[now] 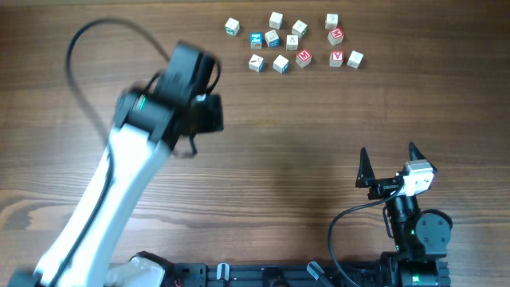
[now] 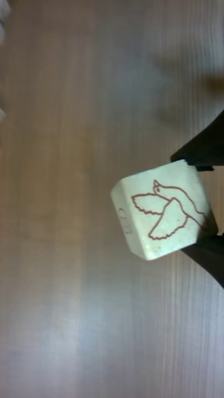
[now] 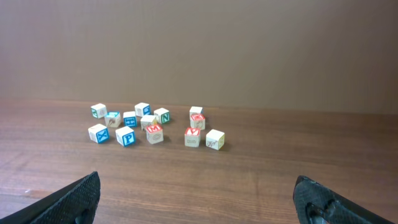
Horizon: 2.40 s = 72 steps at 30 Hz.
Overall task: Form a tower
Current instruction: 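Carry the dove block left and set it down on the open table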
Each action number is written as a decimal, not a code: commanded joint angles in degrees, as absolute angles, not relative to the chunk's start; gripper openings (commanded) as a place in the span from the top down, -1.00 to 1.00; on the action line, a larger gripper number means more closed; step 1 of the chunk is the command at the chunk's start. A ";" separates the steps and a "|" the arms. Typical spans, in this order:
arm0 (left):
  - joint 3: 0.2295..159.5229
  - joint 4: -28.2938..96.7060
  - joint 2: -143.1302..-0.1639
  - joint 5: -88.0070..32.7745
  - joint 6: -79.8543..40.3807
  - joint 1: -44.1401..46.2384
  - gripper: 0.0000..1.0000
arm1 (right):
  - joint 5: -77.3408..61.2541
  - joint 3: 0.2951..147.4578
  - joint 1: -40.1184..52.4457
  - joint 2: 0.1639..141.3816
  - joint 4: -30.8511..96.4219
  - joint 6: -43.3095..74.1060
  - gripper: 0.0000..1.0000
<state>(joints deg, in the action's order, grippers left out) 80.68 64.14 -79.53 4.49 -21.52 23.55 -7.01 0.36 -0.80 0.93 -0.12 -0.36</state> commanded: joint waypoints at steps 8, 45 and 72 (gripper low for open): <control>37.28 30.94 -67.20 5.50 -21.47 20.10 0.42 | -6.61 0.30 -0.71 0.64 -0.34 -1.32 -0.99; 45.47 34.59 -58.83 -0.60 -22.94 16.38 -1.00 | -6.59 0.30 -0.71 0.64 -0.34 -1.32 -0.99; 75.83 65.43 -65.21 0.47 -27.49 -1.17 -1.00 | -7.14 0.30 -0.71 0.80 -2.17 70.41 -0.99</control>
<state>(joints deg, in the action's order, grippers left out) 74.85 64.66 -62.35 3.75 -26.50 0.84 -6.85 0.36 -0.80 0.91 -0.19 53.45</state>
